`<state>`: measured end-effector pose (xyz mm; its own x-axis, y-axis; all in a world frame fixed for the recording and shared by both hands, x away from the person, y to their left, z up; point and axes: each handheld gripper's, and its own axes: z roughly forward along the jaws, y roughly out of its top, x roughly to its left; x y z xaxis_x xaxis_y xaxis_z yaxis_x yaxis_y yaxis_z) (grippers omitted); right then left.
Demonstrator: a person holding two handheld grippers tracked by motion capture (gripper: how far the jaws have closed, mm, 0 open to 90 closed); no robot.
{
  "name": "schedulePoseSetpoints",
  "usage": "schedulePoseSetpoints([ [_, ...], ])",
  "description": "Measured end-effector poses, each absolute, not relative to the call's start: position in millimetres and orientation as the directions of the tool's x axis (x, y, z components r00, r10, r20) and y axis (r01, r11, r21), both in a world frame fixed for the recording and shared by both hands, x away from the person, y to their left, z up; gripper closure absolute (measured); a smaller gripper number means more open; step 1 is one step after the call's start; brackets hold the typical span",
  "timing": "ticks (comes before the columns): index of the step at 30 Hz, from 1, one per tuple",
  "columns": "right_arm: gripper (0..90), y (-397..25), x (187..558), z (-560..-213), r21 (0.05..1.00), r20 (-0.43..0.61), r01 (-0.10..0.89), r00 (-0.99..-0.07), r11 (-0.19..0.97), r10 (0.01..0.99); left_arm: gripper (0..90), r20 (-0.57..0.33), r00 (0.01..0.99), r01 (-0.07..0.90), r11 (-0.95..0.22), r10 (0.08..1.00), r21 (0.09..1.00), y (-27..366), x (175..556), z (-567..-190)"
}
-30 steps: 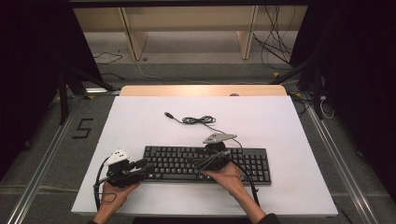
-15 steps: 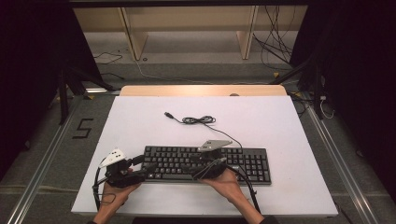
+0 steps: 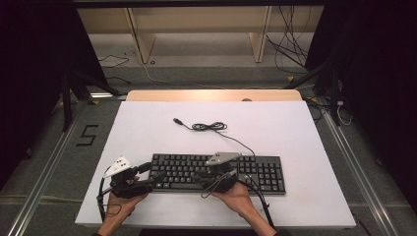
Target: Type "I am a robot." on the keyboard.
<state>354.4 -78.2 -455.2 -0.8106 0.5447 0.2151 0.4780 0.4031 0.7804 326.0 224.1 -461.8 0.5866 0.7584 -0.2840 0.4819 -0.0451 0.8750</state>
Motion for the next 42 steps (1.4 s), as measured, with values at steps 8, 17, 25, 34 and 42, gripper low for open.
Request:
schedulePoseSetpoints([
  [8,89.6,-75.1,351.0,-461.4,0.766,0.184,0.467,-0.818,0.441,0.545,26.6,-0.28,0.592,0.472,-0.044,0.756,0.88,224.4,324.9,-460.9],
  [17,90.0,-71.1,350.4,-471.3,0.739,0.154,0.468,-0.818,0.485,0.555,26.3,-0.273,0.603,0.468,-0.055,0.75,0.882,223.3,324.4,-460.9],
  [25,90.0,-69.7,350.5,-476.6,0.728,0.152,0.473,-0.817,0.496,0.556,26.2,-0.271,0.605,0.47,-0.06,0.749,0.881,223.3,324.5,-461.3],
  [34,90.0,-69.3,350.7,-478.8,0.723,0.148,0.476,-0.815,0.5,0.561,26.2,-0.272,0.604,0.469,-0.059,0.749,0.881,223.0,324.4,-461.2],
  [42,90.0,-68.6,349.9,-482.3,0.72,0.135,0.469,-0.818,0.512,0.56,26.3,-0.271,0.603,0.472,-0.062,0.75,0.88,223.1,324.5,-461.4],
])
